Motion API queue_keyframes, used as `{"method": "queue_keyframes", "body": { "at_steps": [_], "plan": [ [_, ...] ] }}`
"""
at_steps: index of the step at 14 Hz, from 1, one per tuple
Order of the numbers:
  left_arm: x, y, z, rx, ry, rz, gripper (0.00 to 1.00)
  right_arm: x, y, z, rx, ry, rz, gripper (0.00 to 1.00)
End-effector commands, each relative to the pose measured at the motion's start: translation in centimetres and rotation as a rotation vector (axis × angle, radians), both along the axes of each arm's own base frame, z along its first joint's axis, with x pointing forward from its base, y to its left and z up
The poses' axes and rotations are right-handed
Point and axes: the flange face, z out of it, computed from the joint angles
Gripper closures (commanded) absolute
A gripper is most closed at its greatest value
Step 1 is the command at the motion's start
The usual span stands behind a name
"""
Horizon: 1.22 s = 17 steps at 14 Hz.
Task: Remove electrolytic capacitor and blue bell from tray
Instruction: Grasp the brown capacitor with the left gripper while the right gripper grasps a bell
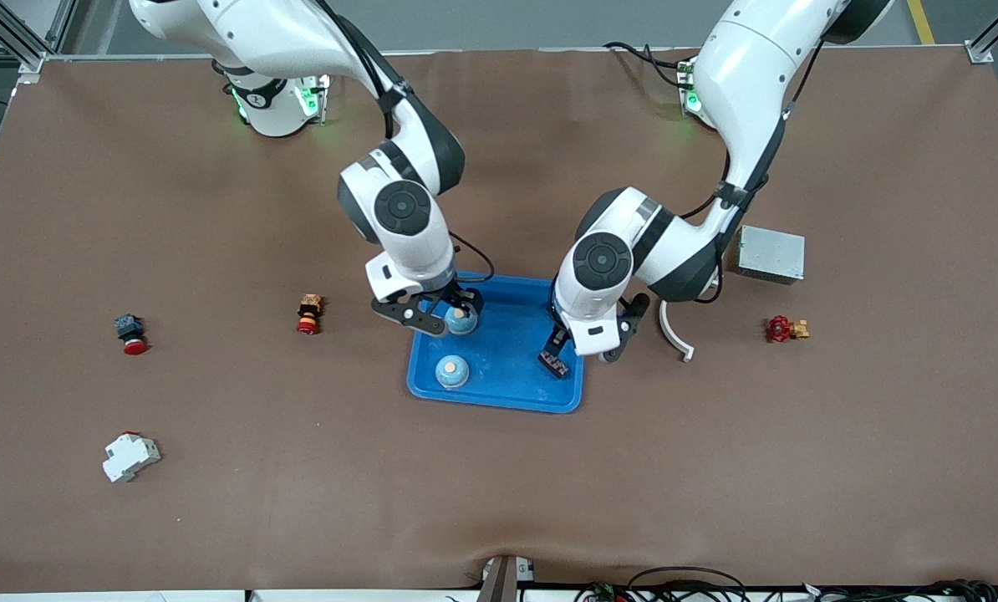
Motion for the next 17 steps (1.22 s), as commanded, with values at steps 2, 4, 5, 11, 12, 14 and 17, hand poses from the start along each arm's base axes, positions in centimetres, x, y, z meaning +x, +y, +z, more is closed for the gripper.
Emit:
{"method": "queue_keyframes", "body": {
  "at_steps": [2,4,5,11,12,14,17],
  "plan": [
    [-1.0,-1.8,-3.5,0.025,0.024,-0.017,0.00,0.4,1.1,-2.7,-0.044,-0.021,0.016,0.00],
    [-1.7,-2.6,-4.2,0.027,0.029,-0.024,0.00,0.3,1.4,-3.6,-0.046,-0.028,0.022,0.00],
    [-1.9,-2.7,-4.9,0.031,0.037,-0.027,0.00,0.3,1.4,-4.2,-0.045,-0.030,0.023,0.00],
    [-1.9,-2.6,-7.3,0.033,0.041,-0.029,0.00,0.0,2.0,-6.3,-0.038,-0.040,0.031,0.00],
    [-1.9,-2.6,-7.6,0.030,0.041,-0.028,0.00,-0.2,2.2,-6.7,-0.041,-0.039,0.030,0.00],
    [-1.9,-2.7,-8.0,0.024,0.036,-0.026,0.00,-0.2,2.4,-7.0,-0.044,-0.040,0.035,0.00],
    [-1.9,-2.7,-8.4,0.023,0.036,-0.026,0.00,-0.7,2.7,-7.6,-0.051,-0.034,0.044,0.00]
  ]
}}
